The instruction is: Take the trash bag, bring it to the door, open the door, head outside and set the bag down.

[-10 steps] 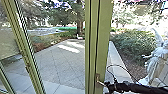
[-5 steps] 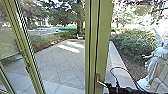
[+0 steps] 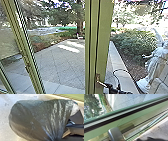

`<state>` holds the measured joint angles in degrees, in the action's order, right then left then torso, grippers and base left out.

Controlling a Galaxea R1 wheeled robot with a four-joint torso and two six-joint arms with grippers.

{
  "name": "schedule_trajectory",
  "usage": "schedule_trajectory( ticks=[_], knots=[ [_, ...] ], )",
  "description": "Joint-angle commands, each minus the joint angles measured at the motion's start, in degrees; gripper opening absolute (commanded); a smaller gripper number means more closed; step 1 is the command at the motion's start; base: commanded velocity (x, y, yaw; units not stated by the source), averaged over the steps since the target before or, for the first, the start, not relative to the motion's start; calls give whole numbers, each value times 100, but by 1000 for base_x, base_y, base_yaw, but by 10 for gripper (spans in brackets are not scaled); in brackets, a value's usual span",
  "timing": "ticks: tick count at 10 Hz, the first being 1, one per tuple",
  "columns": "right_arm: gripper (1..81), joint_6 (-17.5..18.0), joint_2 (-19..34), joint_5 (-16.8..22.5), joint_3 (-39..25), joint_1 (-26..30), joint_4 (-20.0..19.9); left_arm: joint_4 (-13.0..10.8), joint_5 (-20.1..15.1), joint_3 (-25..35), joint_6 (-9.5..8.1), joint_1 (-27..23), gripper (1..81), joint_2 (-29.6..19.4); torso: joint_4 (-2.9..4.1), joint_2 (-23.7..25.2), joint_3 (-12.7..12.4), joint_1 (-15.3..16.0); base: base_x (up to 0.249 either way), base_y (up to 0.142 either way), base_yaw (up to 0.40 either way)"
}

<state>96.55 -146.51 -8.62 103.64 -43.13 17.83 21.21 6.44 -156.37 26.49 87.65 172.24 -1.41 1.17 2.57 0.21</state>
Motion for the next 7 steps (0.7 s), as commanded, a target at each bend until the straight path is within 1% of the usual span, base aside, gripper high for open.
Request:
schedule_trajectory(
  ticks=[1,3,4,5,6,7],
  knots=[
    [811,-286,-127,2119,-337,-386,827,15,-318,-8,-12,-270,10,4,0,0,0,0,0,0,0],
    [811,-277,-92,2215,-364,-315,827,15,-318,-8,-12,-270,10,4,0,0,0,2,0,0,0],
    [811,-268,-83,2460,-372,-203,757,23,-318,-8,-12,-270,10,4,0,0,0,2,0,0,0],
    [811,-268,-66,2977,-512,-70,756,23,-310,-8,-12,-270,10,-5,0,0,0,2,0,0,0],
    [811,-268,-57,3181,-540,-8,774,23,-310,-8,-12,-270,10,-5,0,0,-2,2,0,0,0],
    [811,-268,-100,3208,-479,1,774,23,-318,-8,-12,-270,10,4,0,0,-2,2,0,0,0]
  ],
)
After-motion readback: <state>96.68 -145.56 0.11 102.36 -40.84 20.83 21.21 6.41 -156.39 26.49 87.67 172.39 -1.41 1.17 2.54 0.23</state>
